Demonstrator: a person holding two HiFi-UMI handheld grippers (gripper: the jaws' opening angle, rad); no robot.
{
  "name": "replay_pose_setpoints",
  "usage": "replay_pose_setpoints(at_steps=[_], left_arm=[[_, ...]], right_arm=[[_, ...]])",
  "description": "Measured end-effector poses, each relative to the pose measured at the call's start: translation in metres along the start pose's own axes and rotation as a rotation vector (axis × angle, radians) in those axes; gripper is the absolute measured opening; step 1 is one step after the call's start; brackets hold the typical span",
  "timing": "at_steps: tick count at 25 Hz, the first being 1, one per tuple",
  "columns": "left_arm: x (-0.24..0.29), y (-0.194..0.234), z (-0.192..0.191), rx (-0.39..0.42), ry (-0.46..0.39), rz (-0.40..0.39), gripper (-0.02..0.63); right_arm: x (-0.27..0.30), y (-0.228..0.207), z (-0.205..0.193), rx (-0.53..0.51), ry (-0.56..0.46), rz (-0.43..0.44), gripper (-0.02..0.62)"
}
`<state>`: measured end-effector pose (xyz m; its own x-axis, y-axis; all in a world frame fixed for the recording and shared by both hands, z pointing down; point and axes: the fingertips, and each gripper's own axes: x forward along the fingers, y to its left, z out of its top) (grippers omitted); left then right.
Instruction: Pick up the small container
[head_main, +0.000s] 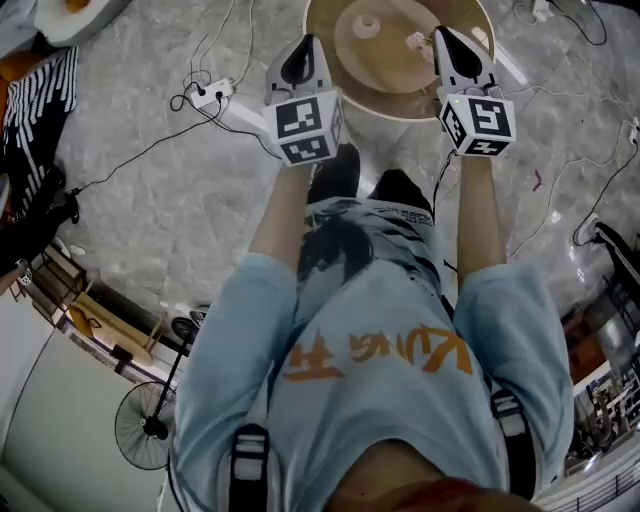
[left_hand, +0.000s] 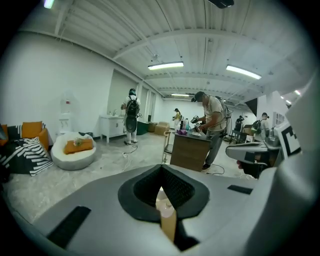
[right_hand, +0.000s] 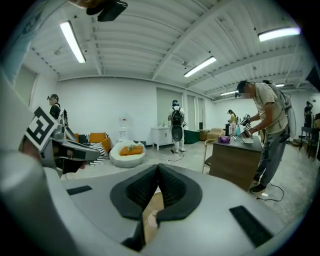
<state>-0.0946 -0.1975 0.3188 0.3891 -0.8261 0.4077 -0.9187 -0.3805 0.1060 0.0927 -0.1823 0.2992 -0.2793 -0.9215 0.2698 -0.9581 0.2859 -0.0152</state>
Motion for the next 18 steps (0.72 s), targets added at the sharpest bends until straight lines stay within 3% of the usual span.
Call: replay_pose_setpoints(at_steps=[6,12,15,18], left_arm=[[0.048,0.016,-0.036,-0.042,0.051,-0.025,0.025],[0.078,0.021,-0.126,-0.163,0.135,0.125,0.023],[0.082,0.012,-0.168,-0.162,0.159,0.156,0.023],[0.093,0.03,-0.199,-0.159,0.164,0.202,0.024]], right_arm=[[0.012,-0.009,-0.053,0.031,0.091,0.001,0.012],[0.023,-0.031,-0.158,0.196,0.18,0.004,0.012],[0.024,-0.028,-0.2,0.202,0.226,0.053,0.012],[0.042,-0.018,-0.232,0.182,0.262,0.105,0.012]])
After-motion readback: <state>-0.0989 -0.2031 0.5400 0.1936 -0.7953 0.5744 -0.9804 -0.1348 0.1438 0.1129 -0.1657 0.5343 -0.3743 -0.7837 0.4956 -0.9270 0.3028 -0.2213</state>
